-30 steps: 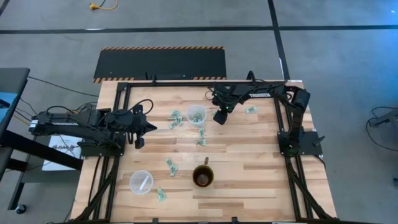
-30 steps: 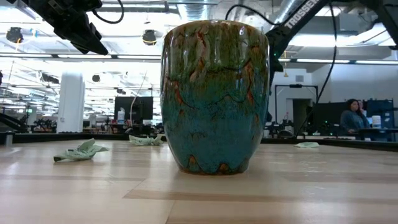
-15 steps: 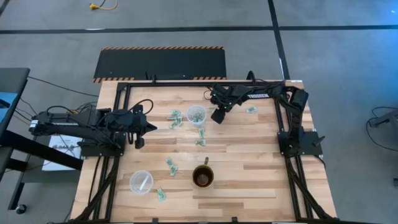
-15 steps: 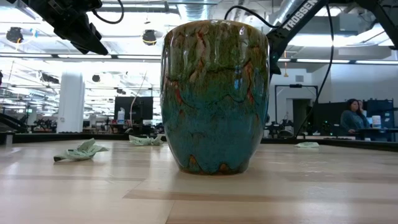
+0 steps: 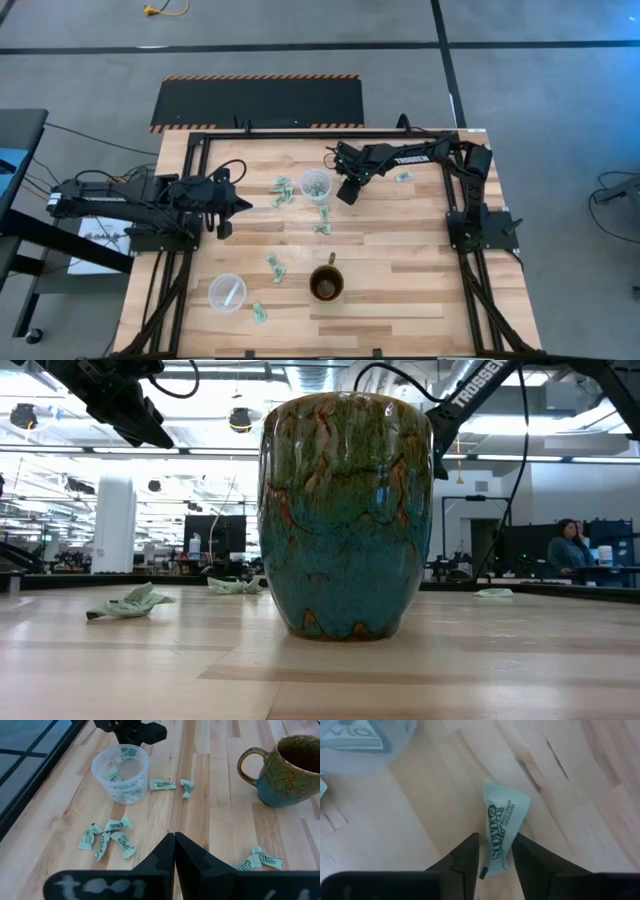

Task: Pick and place items into bin
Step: Put the stevia packet into the top transparent bin

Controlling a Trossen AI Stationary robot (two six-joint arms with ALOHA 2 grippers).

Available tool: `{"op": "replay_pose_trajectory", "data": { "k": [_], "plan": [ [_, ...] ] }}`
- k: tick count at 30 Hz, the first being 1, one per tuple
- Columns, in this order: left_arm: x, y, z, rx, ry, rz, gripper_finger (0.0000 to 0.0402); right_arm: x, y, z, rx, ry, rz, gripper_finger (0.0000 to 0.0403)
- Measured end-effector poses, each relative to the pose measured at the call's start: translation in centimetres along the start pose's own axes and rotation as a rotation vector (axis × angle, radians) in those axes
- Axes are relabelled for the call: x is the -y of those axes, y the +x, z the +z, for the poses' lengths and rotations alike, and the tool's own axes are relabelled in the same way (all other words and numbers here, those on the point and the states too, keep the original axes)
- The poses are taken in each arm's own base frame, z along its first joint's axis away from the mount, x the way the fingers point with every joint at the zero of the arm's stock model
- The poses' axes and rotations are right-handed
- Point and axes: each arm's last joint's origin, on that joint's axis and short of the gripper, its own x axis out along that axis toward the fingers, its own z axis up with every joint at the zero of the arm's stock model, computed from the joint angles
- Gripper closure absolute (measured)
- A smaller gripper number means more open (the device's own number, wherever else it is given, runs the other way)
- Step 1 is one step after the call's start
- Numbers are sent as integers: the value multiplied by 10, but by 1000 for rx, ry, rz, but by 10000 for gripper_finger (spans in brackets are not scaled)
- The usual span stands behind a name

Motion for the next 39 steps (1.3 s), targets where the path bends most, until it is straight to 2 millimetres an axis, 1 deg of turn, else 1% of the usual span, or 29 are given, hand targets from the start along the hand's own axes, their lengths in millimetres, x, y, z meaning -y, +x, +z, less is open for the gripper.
{"op": "replay_pose_trajectory", "data": {
  "k": [5, 12, 15, 19, 23, 30, 35, 37, 39],
  "plan": [
    [0, 0, 0, 0, 0, 0, 401, -1, 0, 0, 1, 0, -14, 334],
    [0, 0, 0, 0, 0, 0, 401, -9, -1, -1, 4, -27, -53, 395],
    [0, 0, 0, 0, 0, 0, 401, -12, -4, -2, -25, -41, -107, 394],
    [0, 0, 0, 0, 0, 0, 401, -17, -15, 0, -84, -70, -193, 397],
    [0, 0, 0, 1, 0, 0, 401, -25, -25, 5, -101, -87, -219, 398],
    [0, 0, 0, 1, 0, 0, 401, -43, -51, 18, -101, -131, -306, 400],
    [0, 0, 0, 0, 0, 0, 401, -55, -72, 19, -128, -155, -455, 401],
    [0, 0, 0, 0, 0, 0, 401, -61, -80, 19, -121, -172, -531, 402],
    [0, 0, 0, 0, 0, 0, 401, -69, -86, 20, -97, -190, -564, 402]
  ]
}}
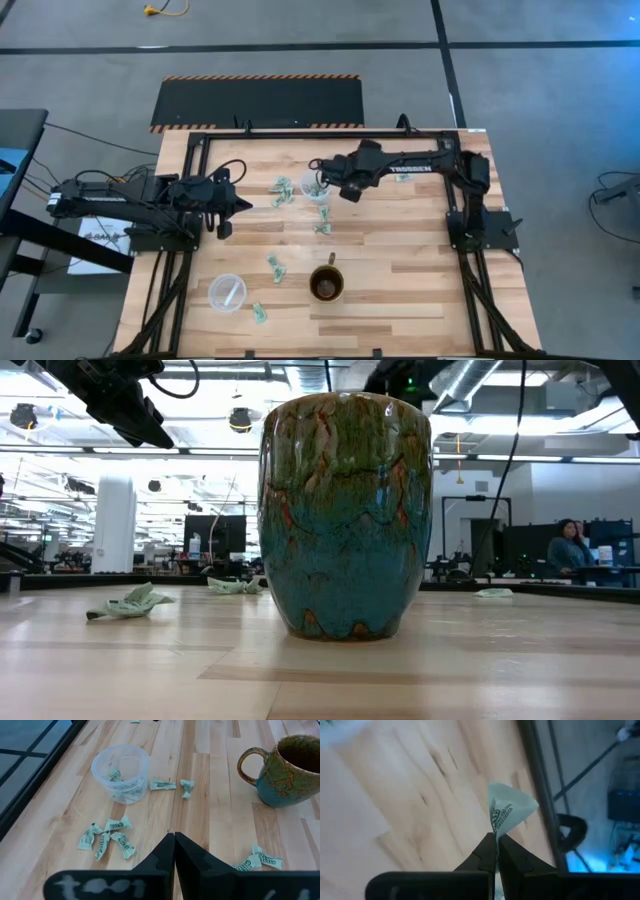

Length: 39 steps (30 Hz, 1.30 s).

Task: Pick and place items into bin
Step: Put the stevia packet into the top transparent bin

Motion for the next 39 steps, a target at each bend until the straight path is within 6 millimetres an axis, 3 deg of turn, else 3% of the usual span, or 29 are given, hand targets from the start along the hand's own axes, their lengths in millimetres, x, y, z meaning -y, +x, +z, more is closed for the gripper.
{"op": "replay_pose_trajectory", "data": {
  "k": [11, 18, 23, 30, 39],
  "plan": [
    [0, 0, 0, 0, 0, 0, 401, -4, -41, 24, 193, -19, 104, 402],
    [0, 0, 0, 0, 0, 0, 401, -7, -51, 41, 355, -71, 354, 403],
    [0, 0, 0, 0, 0, 0, 401, -2, -47, 44, 376, -91, 521, 403],
    [0, 0, 0, 0, 0, 0, 401, 16, -30, 50, 364, -43, 581, 403],
    [0, 0, 0, 0, 0, 0, 401, 3, -5, 60, 338, -48, 655, 402]
  ]
}}
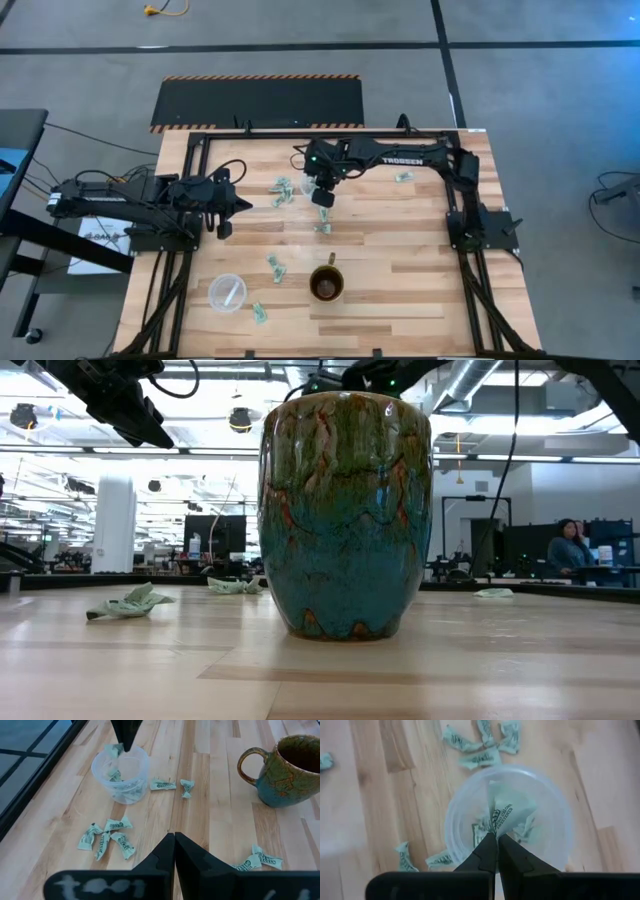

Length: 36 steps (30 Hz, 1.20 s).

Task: Pick and place items into bin
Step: Put the stevia packet into the top transparent bin

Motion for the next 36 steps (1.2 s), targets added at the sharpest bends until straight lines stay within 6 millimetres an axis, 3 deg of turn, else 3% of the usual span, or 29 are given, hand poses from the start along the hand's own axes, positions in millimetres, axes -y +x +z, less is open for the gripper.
{"op": "replay_pose_trajectory", "data": {
  "k": [7, 22, 36],
  "plan": [
    [0, 0, 0, 0, 0, 0, 401, 0, 5, -2, -22, 2, 1, 393],
    [0, 0, 0, 0, 0, 0, 401, 0, 5, -2, -21, -7, 2, 330],
    [0, 0, 0, 0, 0, 0, 401, 16, -9, -16, -136, 54, -12, 326]
  ]
}}
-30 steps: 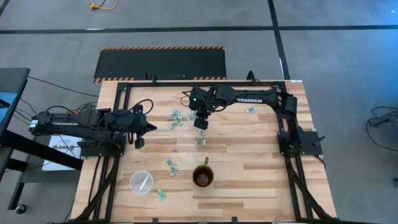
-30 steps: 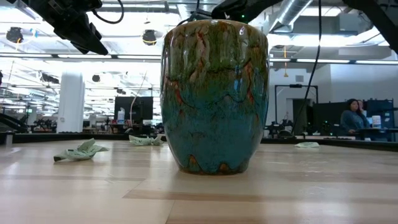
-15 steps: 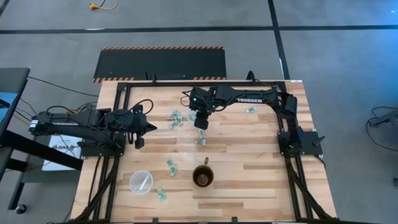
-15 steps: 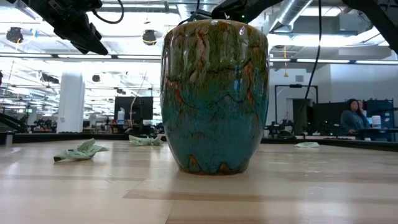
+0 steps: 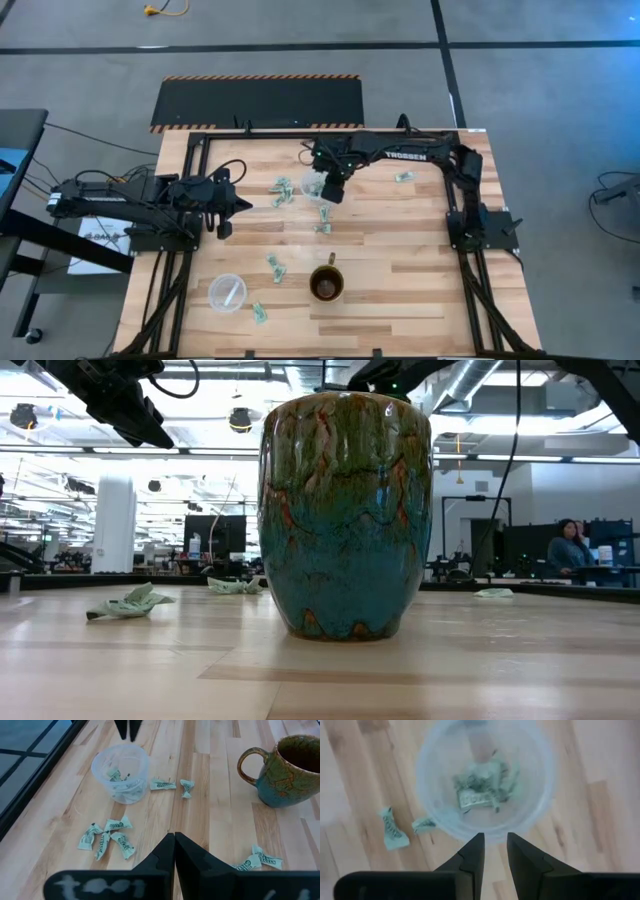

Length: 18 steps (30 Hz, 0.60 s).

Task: Pick and place items into bin
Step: Put the stevia packet into the top transparent bin

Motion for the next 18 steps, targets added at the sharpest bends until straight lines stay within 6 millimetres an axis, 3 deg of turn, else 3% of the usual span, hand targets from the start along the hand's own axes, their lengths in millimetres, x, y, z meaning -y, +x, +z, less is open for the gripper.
{"op": "replay_pose_trajectory", "data": {
  "k": [6, 18],
  "plan": [
    [0, 0, 0, 0, 0, 0, 401, 12, -6, -22, 0, 39, -13, 326],
    [0, 0, 0, 0, 0, 0, 401, 31, -43, -116, 119, 315, -135, 326]
  ]
}}
